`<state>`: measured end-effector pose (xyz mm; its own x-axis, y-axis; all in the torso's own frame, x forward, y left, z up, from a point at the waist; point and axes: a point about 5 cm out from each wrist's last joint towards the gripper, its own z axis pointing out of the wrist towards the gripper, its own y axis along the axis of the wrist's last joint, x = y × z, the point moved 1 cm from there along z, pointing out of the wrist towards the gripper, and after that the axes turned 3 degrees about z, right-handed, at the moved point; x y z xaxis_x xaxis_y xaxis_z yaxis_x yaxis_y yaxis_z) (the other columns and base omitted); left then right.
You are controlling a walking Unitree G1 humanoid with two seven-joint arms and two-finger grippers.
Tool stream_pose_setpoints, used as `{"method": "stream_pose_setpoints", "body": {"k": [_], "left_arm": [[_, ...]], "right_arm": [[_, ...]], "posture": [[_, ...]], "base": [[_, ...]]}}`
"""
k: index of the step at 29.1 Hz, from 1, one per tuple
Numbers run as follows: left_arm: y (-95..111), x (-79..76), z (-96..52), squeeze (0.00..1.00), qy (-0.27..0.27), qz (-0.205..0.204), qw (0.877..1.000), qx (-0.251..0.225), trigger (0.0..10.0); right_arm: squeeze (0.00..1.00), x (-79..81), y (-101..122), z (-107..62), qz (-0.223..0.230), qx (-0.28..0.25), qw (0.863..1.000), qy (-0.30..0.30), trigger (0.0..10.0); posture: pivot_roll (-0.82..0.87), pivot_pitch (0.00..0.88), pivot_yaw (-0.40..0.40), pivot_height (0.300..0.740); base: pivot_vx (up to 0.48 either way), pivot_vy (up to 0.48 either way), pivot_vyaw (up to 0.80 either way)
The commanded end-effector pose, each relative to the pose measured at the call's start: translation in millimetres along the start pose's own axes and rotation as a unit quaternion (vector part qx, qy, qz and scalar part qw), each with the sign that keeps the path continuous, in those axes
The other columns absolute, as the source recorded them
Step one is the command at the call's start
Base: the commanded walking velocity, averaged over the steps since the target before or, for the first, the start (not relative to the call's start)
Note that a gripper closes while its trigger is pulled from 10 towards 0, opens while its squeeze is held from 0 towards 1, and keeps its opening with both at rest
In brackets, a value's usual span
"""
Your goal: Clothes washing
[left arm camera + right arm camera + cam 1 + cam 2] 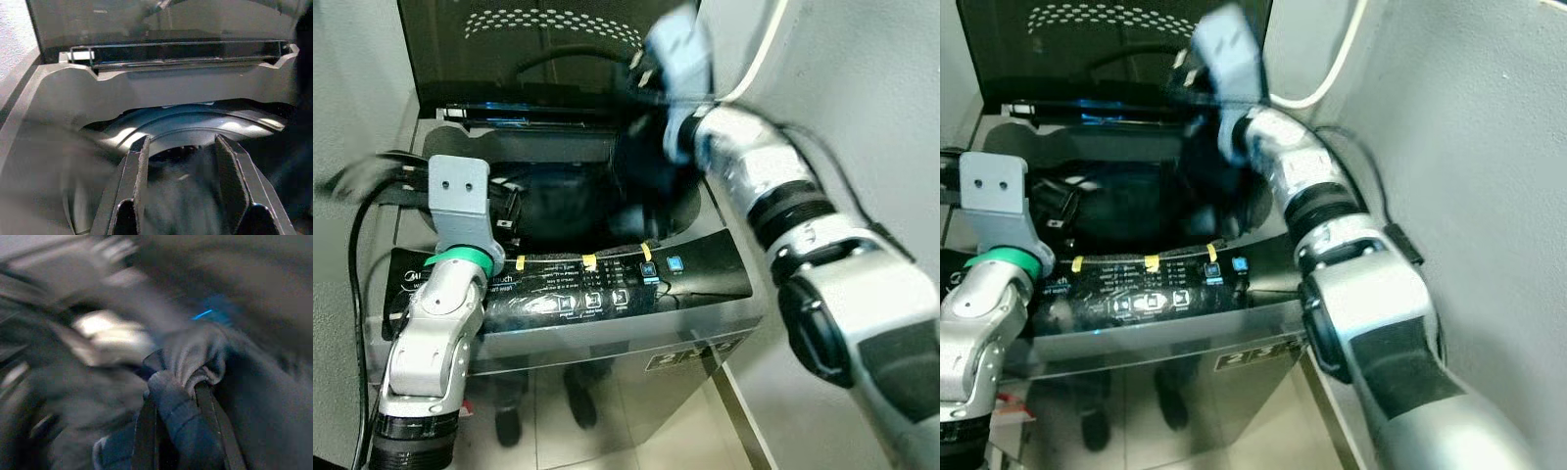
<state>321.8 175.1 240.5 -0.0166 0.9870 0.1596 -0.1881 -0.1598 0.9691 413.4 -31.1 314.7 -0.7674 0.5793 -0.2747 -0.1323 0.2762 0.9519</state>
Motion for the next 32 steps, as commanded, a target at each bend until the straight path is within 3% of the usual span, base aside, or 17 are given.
{"method": "stream_pose_setpoints", "body": {"k": [1, 2, 3, 5, 7, 8, 9, 15, 16, 17, 18, 19, 20, 29, 31, 32], "left_arm": [[-4.4, -3.7, 0.8, 0.0, -0.01, 0.001, 1.0, 0.01, 10.0], [-4.4, -3.7, 0.8, 0.0, -0.01, 0.001, 1.0, 0.01, 10.0], [-4.2, -3.8, 1.1, 0.0, -0.012, 0.001, 1.0, 0.01, 10.0], [-3.9, -4.3, 1.8, 0.0, -0.016, 0.0, 1.0, 0.01, 10.0], [-3.9, -4.3, 1.8, 0.0, -0.016, 0.0, 1.0, 0.01, 10.0], [-3.6, -4.4, 2.1, 0.0, -0.018, -0.001, 1.0, 0.009, 10.0], [-3.6, -4.0, 2.1, 0.0, -0.019, -0.002, 1.0, 0.009, 10.0], [-3.8, -2.5, 1.2, 0.0, -0.02, -0.002, 1.0, 0.01, 10.0], [-3.8, -2.6, 1.0, 0.0, -0.021, -0.002, 1.0, 0.01, 10.0], [-4.2, -2.6, 0.7, 0.0, -0.02, -0.002, 1.0, 0.011, 10.0], [-4.4, -2.6, 0.6, 0.0, -0.02, -0.001, 1.0, 0.011, 10.0], [-4.4, -2.6, 0.6, 0.0, -0.02, -0.001, 1.0, 0.011, 10.0], [-4.5, -2.7, 0.0, 0.0, -0.021, -0.001, 1.0, 0.012, 10.0], [-4.1, -0.8, -0.6, 0.0, -0.022, 0.003, 1.0, 0.012, 10.0], [-3.8, -0.8, -0.2, 0.0, -0.024, 0.004, 1.0, 0.012, 10.0], [-3.3, -0.7, 0.5, 0.0, -0.027, 0.005, 1.0, 0.012, 10.0]], "right_arm": [[0.0, 11.4, -10.3, 2.0, -0.03, 0.038, 0.997, 0.065, 10.0], [0.0, 11.4, -10.3, 2.0, -0.03, 0.038, 0.997, 0.065, 10.0], [0.0, 19.2, -19.4, 3.1, -0.05, 0.067, 0.991, 0.108, 10.0], [0.0, 31.8, -36.1, 1.6, -0.093, 0.128, 0.969, 0.19, 10.0], [0.0, 31.8, -36.1, 1.6, -0.093, 0.128, 0.969, 0.19, 10.0], [0.67, 34.3, -37.9, 1.6, -0.104, 0.146, 0.962, 0.205, 10.0], [1.0, 34.3, -34.6, 2.1, -0.115, 0.156, 0.959, 0.207, 10.0], [1.0, 24.9, -4.4, 2.0, -0.141, 0.15, 0.964, 0.168, 10.0], [1.0, 21.6, 3.5, 1.7, -0.146, 0.14, 0.968, 0.15, 10.0], [1.0, 14.5, 17.8, 3.3, -0.145, 0.102, 0.98, 0.091, 10.0], [0.66, 9.8, 26.9, 3.9, -0.142, 0.075, 0.986, 0.05, 10.0], [0.66, 9.8, 26.9, 3.9, -0.142, 0.075, 0.986, 0.05, 10.0], [0.0, 5.3, 33.7, 0.9, -0.132, 0.062, 0.989, 0.037, 10.0], [0.0, -10.0, 42.4, -13.8, -0.129, 0.065, 0.989, 0.03, 10.0], [0.0, -10.5, 41.7, -17.3, -0.129, 0.073, 0.988, 0.052, 10.0], [1.0, -9.4, 40.2, -20.2, -0.133, 0.085, 0.984, 0.08, 10.0]], "posture": [[0.07, 0.039, -0.065, 0.74], [0.07, 0.039, -0.065, 0.74], [0.07, 0.042, -0.06, 0.74], [0.07, 0.042, -0.058, 0.74], [0.07, 0.042, -0.058, 0.74], [0.08, 0.043, -0.056, 0.74], [0.08, 0.045, -0.053, 0.74], [0.08, 0.048, -0.056, 0.74], [0.08, 0.048, -0.056, 0.74], [0.08, 0.048, -0.059, 0.74], [0.08, 0.048, -0.059, 0.74], [0.08, 0.048, -0.059, 0.74], [0.09, 0.05, -0.06, 0.74], [0.1, 0.05, -0.058, 0.74], [0.1, 0.05, -0.058, 0.74], [0.11, 0.042, -0.036, 0.74]], "base": [[0.0, 0.0, 0.0], [0.0, 0.0, 0.0], [0.0, 0.0, 0.0], [0.0, 0.0, 0.0], [0.0, 0.0, 0.0], [0.0, 0.0, 0.0], [0.0, 0.0, 0.0], [0.0, 0.0, 0.0], [0.0, 0.0, 0.0], [0.0, 0.0, 0.0], [0.0, 0.0, 0.0], [0.0, 0.0, 0.0], [0.0, 0.0, 0.0], [0.0, 0.0, 0.0], [0.0, 0.0, 0.0], [0.0, 0.0, 0.0]]}}
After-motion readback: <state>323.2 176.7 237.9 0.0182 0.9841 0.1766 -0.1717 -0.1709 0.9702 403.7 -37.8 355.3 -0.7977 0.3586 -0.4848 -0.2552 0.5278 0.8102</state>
